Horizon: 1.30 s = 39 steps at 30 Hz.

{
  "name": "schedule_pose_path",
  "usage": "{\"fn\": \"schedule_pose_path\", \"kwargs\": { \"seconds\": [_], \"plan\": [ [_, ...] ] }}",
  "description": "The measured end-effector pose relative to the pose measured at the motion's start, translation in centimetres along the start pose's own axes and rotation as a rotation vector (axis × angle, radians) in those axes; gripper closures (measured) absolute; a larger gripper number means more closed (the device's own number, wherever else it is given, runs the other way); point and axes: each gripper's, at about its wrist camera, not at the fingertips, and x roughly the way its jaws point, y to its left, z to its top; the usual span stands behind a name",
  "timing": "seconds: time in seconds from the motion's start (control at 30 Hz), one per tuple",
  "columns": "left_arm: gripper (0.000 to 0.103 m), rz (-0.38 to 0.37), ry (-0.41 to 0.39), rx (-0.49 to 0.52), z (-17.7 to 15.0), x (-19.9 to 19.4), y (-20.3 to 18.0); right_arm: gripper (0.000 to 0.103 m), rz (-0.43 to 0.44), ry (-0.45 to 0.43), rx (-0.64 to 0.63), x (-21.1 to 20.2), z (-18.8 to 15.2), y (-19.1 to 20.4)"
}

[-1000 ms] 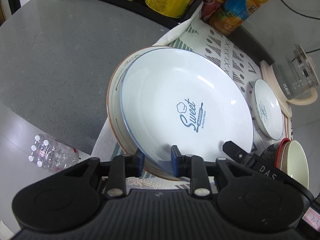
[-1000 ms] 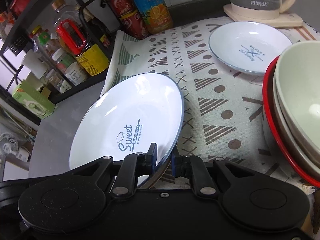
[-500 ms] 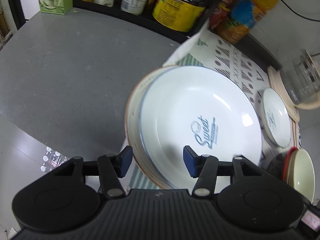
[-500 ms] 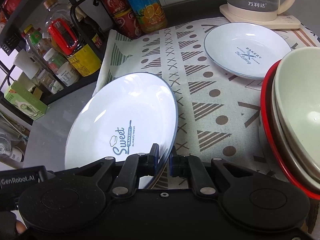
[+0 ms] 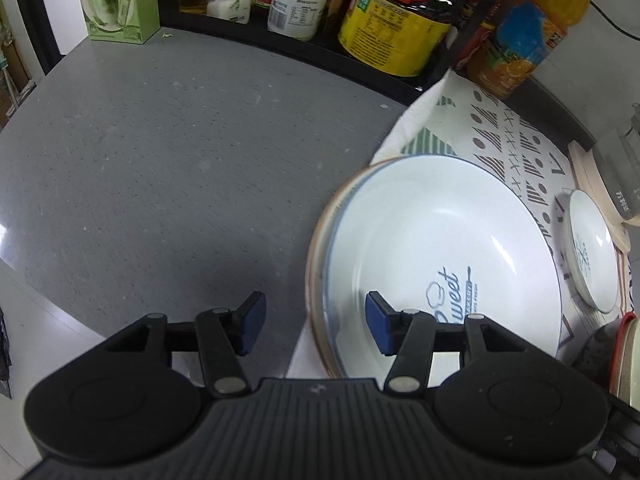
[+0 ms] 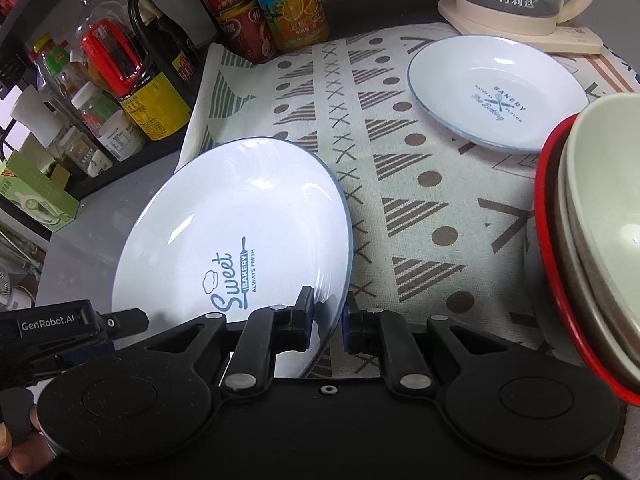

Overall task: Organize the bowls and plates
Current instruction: 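Lower the 'Sweet' plate onto the large plate and open the right gripper, then move the right gripper to the white 'BAKERY' plate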

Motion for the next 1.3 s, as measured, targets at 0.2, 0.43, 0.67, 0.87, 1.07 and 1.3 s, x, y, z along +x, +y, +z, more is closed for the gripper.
{"fn": "schedule_pose_path", "kwargs": {
  "seconds": [0.2, 0.43, 0.67, 0.87, 1.07, 1.3],
  "plan": [
    [0.066, -0.051, -0.001, 0.009, 0.7, 0.3, 1.1, 0.088, 0.0, 0.003, 0.002, 0.4, -0.2, 0.0],
    [0.067, -0.045, 0.034, 0.062, 1.8, 0.4, 0.7, 0.085, 0.015, 0.015, -0.029, 0.8, -0.1, -0.2],
    [0.037, -0.112, 0.046, 0.141, 3.5, -0.9, -0.5, 0.058, 0.038, -0.029, -0.029, -1.2, 1.7, 0.1],
    [0.019, -0.13, 0.033, 0.217, 5.9, -1.5, -2.5, 0.028, 0.024, -0.11, -0.028, -2.9, 3.7, 0.5],
    [0.018, -0.146, 0.035, 0.314, 7.4, -1.1, -4.9, 0.004, 0.002, -0.174, 0.004, -4.2, 5.2, 0.7],
    [0.003, -0.213, 0.033, 0.388, 8.4, -1.3, -7.6, 0.0, -0.028, -0.205, 0.069, -5.3, 6.0, -0.1]
  ]
}}
